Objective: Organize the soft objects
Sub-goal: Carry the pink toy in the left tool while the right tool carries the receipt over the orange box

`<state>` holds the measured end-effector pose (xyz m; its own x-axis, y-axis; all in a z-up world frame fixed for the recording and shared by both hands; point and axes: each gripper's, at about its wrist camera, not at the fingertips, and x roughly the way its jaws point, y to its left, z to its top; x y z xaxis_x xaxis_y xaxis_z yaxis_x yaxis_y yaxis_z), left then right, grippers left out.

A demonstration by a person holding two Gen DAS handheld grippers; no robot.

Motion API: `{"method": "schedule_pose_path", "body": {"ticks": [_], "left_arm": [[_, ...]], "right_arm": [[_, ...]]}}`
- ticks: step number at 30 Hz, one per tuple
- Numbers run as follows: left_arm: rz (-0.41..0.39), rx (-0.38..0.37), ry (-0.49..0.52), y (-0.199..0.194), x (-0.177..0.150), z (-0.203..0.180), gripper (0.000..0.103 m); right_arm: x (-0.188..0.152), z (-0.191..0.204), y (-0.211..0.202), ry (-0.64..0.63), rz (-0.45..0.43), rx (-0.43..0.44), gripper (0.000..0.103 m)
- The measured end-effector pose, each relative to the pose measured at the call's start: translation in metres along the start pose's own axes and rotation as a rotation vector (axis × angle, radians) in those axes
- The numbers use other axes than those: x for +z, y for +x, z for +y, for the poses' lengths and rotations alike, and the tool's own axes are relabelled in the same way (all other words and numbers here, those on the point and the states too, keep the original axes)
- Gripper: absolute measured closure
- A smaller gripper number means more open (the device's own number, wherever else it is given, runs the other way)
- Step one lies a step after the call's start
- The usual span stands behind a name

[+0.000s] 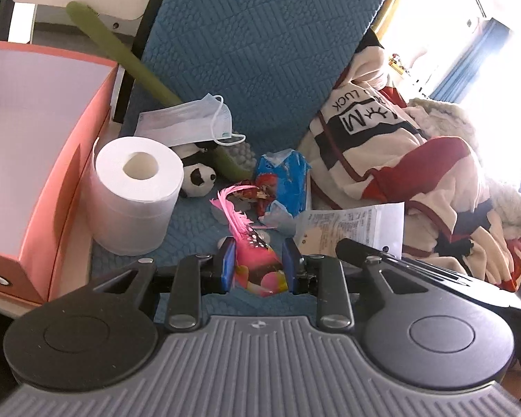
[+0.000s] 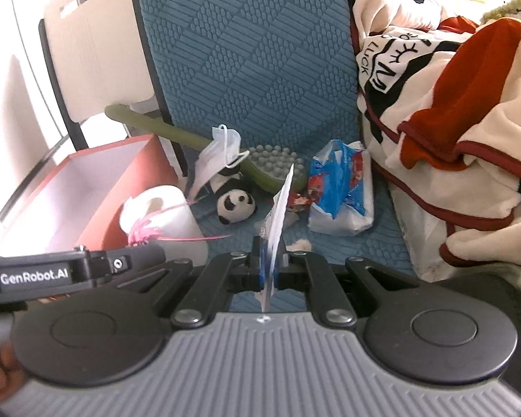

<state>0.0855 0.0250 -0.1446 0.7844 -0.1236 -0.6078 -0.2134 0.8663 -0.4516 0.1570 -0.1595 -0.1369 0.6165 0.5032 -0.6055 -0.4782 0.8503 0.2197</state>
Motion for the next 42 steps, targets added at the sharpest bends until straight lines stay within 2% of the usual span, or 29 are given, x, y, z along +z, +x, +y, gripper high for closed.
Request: {"method": "schedule_pose_path", "body": {"ticks": [6,14,26,32,42], "left_arm": [[-0.028,0.014,0.01,-0.018,0.012,0.007,0.07],[-0.083,0.054,-0.012,-0.05,0.024,0.029,0.07],[-0.175,0.165,-0.066,-0.113,0.036,0.08,0.07],[-0.201,0.219,-0.108,-0.144,0.04,0.114,0.07],[-0.178,0.293,-0.177,-0.161,0.063,0.195,0.07]], "right_arm": [[0.005,0.014,-0.003,-0.007,-0.012,0.027,0.095],[0.019,0.052,-0.01,-0.072,-0.039,0.104,0.095],[0.026,0.14,-0.012,-0.197,-0.041,0.288,0.095],[0.029,0.184,-0.002,-0.257,-0.018,0.361,0.095],[0.044,0.245,0.047,-0.302,0.05,0.381,0.095]]}}
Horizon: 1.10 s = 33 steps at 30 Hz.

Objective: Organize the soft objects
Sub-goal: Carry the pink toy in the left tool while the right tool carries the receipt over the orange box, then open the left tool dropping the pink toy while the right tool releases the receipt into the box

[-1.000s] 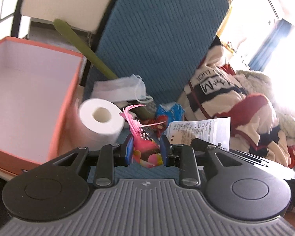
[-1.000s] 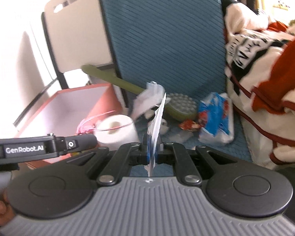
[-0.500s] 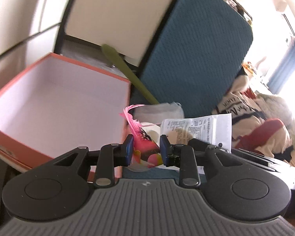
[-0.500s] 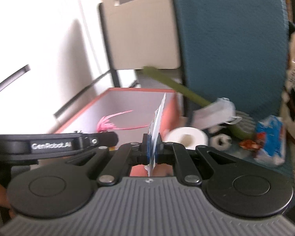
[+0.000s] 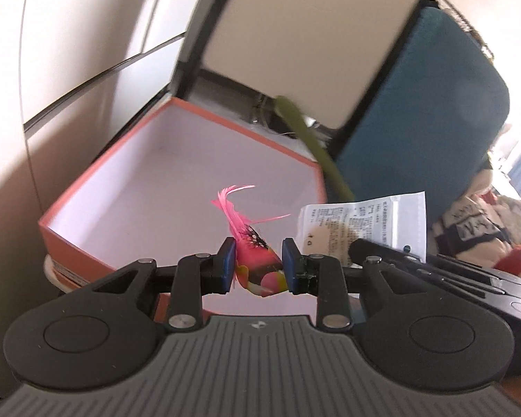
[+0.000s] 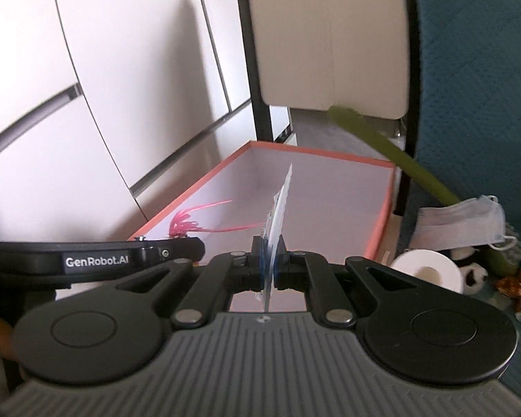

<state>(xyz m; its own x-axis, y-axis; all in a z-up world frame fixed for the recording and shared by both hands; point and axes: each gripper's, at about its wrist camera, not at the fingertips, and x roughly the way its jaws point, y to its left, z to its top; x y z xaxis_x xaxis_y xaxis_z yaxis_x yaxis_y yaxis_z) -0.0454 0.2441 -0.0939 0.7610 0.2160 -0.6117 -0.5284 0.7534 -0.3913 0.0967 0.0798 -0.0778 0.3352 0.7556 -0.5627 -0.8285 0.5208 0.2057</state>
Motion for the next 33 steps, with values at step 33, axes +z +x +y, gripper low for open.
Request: {"method": "schedule_pose_path", "body": {"ticks": [33], "left_arm": [[0.202,0.075,-0.06,0.1,0.032,0.093,0.041]], "right_arm": [[0.014,-0.007,0.134,0.074,0.208,-0.088,0.084]]}}
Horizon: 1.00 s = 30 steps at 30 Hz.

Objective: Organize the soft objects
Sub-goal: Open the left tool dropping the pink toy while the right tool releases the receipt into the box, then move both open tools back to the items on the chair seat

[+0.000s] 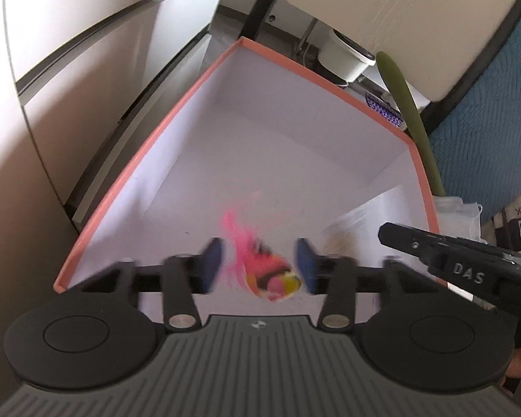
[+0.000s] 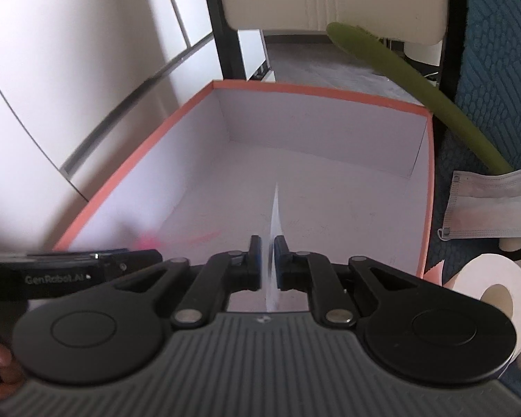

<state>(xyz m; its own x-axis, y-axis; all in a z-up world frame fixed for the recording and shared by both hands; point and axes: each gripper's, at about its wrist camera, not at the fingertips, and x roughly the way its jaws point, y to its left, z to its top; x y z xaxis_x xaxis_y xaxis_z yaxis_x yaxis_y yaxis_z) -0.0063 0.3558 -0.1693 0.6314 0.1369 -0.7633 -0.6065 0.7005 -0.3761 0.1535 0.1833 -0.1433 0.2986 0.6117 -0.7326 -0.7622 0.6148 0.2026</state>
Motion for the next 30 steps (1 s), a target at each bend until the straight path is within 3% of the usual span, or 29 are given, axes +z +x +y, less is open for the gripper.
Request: {"method": "schedule_pose_path", "body": {"ticks": [2,3,13,21,30], "left_arm": [[-0.021,0.009,-0.002,-0.006,0.0,0.0,0.041],[-0.029,0.013,0.0,-0.009,0.001,-0.001,0.041],[-0.108,0.0,0.039,-0.049,-0.007,-0.023,0.041],[-0.164,-0.024,0.119,-0.077,-0.022,-0.065,0.041],[-0.175,-0.081,0.19,-0.095,-0.053,-0.112,0.041]], "right_arm": [[0.0,-0.001,-0.006,0.004,-0.018,-0.011,0.056],[0.0,-0.003,-0.01,0.011,-0.026,-0.003,0.052],[-0.009,-0.017,-0.051,0.043,-0.09,0.001,0.052],[-0.024,-0.037,-0.1,0.058,-0.16,-0.032,0.052],[-0.051,-0.062,-0.155,0.079,-0.219,-0.086,0.052]]}}
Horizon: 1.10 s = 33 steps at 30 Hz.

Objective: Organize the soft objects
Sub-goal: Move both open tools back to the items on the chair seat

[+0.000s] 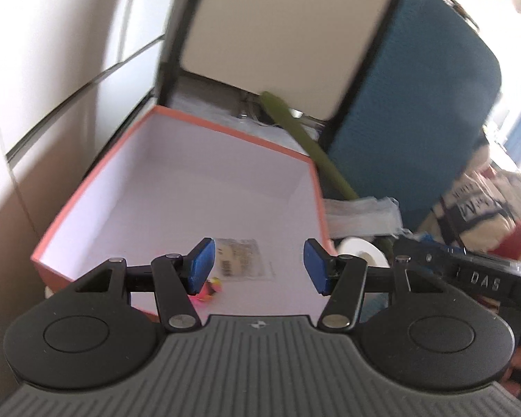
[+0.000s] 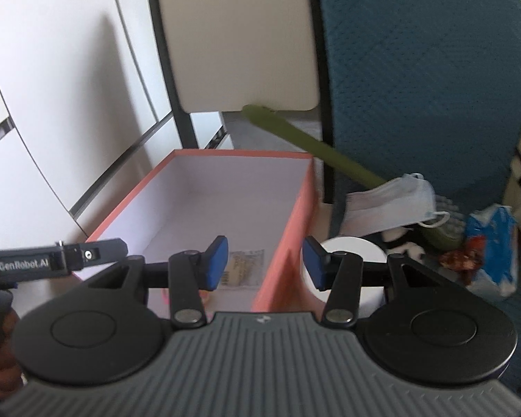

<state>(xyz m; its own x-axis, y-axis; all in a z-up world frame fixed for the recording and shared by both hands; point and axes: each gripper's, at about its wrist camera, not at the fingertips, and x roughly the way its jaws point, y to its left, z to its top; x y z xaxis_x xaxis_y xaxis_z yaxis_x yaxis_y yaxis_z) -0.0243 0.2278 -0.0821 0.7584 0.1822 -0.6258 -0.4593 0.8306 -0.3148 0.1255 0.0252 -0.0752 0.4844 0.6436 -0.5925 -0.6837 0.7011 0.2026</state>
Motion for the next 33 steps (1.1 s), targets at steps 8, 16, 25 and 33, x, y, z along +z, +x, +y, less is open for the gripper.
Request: {"method": "schedule_pose_path", "body": {"ticks": [8,16,25,33], "left_arm": [[0.001,-0.062,0.046,0.002,-0.02,-0.042,0.041],[0.051,-0.136,0.059,0.001,-0.043,-0.083,0.041],[0.092,-0.183,0.091,0.01,-0.075,-0.121,0.041],[0.122,-0.198,0.113,0.026,-0.097,-0.153,0.041]], "right_arm": [[-0.02,-0.03,-0.039,0.038,-0.024,-0.056,0.052],[-0.044,-0.055,-0.07,0.058,-0.027,-0.129,0.052],[-0.075,-0.086,-0.092,0.113,0.014,-0.167,0.052],[-0.092,-0.115,-0.107,0.151,0.037,-0.185,0.052]]}}
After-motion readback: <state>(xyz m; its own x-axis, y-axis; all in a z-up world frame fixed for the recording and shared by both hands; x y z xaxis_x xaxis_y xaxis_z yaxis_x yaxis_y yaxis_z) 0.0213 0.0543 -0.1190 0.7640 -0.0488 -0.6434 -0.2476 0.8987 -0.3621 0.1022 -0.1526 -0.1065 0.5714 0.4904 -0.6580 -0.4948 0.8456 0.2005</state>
